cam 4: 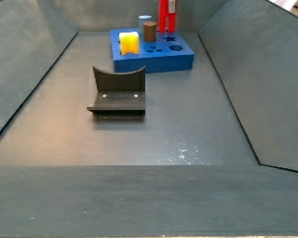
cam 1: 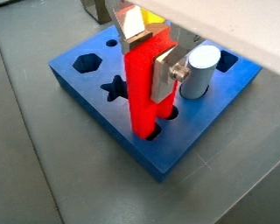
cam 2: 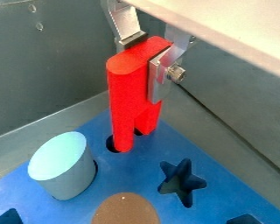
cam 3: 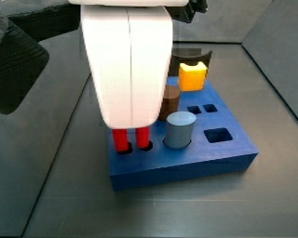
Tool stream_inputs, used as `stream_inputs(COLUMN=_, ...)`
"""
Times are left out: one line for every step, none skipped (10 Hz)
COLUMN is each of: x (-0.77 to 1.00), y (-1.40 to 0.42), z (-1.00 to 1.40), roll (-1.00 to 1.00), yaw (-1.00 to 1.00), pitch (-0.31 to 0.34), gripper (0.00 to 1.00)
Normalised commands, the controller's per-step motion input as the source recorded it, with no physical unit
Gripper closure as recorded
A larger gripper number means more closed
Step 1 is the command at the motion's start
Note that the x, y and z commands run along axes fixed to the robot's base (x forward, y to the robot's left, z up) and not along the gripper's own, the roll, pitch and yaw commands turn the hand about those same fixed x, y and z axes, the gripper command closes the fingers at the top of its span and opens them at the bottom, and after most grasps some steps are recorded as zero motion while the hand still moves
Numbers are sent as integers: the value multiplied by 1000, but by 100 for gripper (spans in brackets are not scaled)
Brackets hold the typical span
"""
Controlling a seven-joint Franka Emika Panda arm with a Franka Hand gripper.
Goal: Pick up the square-circle object. Move up. Place the square-circle object on the fixture. Regrasp the square-circle object. Move to above the board. Insert the square-circle object.
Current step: Insert the square-circle object.
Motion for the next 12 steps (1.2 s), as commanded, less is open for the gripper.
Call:
stream_inputs(x=246, y=-214, z=-146, roll=0, yaw=0, pitch=0, gripper=100)
stream_inputs(x=209, y=-143, z=-140, roll=0, yaw=0, pitch=0, gripper=100)
stream_inputs(x=0, y=31, z=-17, roll=0, yaw=0, pitch=0, gripper=100)
stream_inputs(x=-86, y=46, z=-77, roll=0, yaw=0, pitch=0, gripper=100)
stream_inputs(x=-40, y=34, z=-106, roll=39, yaw=0, pitch=0, gripper=100)
stream_inputs(x=0, y=386, z=-140, roll=0, yaw=0, pitch=14, gripper=100)
stream_inputs(x=0, y=43, z=-103, roll=20, yaw=0, pitch=0, gripper=100)
stream_inputs(x=0, y=-34, z=-566, roll=0, yaw=-6, pitch=-89, gripper=100)
stream_inputs(x=37, y=-43, z=-1000, roll=0, yaw=-114, pitch=-13, gripper=100)
stream_inputs(x=0, y=-20, z=-1000, roll=0, yaw=-126, pitch=-11, gripper=100)
stream_inputs(x=37, y=0, z=-1000, roll=0, yaw=-23, pitch=0, gripper=100)
stream_inputs(x=120, y=20, z=-1000, roll=0, yaw=0, pitch=0, gripper=100)
